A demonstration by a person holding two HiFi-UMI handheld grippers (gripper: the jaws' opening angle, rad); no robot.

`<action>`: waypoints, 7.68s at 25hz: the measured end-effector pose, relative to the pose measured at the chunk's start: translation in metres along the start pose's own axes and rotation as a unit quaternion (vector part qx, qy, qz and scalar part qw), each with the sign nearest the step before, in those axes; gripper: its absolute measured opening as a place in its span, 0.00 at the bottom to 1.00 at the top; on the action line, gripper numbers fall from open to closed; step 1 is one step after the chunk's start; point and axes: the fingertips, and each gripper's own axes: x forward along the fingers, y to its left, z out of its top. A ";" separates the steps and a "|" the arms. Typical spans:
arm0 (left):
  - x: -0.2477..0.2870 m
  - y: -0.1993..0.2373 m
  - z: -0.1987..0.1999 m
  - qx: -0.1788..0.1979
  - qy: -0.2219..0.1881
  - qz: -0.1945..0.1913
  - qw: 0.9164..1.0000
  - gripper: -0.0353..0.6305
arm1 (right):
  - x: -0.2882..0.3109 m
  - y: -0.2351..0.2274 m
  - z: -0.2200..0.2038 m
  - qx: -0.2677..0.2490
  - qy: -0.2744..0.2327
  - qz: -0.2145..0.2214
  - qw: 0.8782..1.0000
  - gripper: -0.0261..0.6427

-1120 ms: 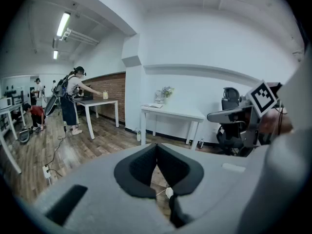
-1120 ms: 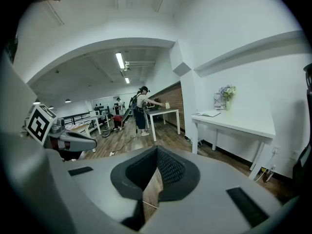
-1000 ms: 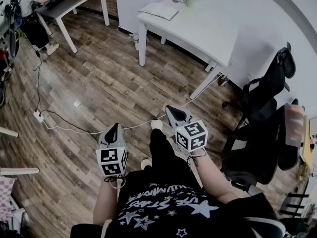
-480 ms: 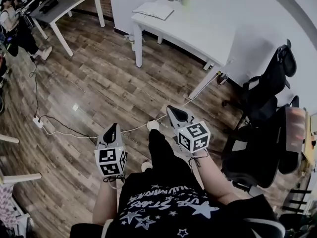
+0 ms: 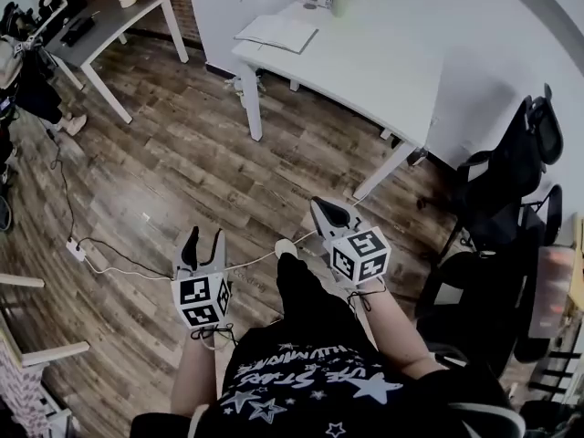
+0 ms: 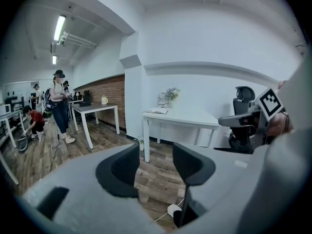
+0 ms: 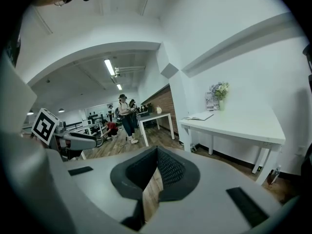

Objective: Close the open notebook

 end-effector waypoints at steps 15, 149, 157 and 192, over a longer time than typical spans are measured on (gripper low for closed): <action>0.188 0.023 0.121 -0.002 -0.017 0.015 1.000 0.56 | 0.150 -0.142 0.110 0.002 -0.032 0.017 0.999 0.04; 0.690 -0.115 0.219 0.240 0.212 -0.304 0.897 0.14 | 0.348 -0.455 0.210 0.107 -0.024 -0.238 0.965 0.04; 0.693 -0.120 0.204 0.254 0.205 -0.243 0.914 0.15 | 0.331 -0.460 0.187 0.108 -0.016 -0.208 0.972 0.04; 0.398 0.048 0.166 0.044 0.102 -0.167 0.980 0.35 | 0.320 -0.195 0.160 0.030 0.010 -0.075 0.997 0.04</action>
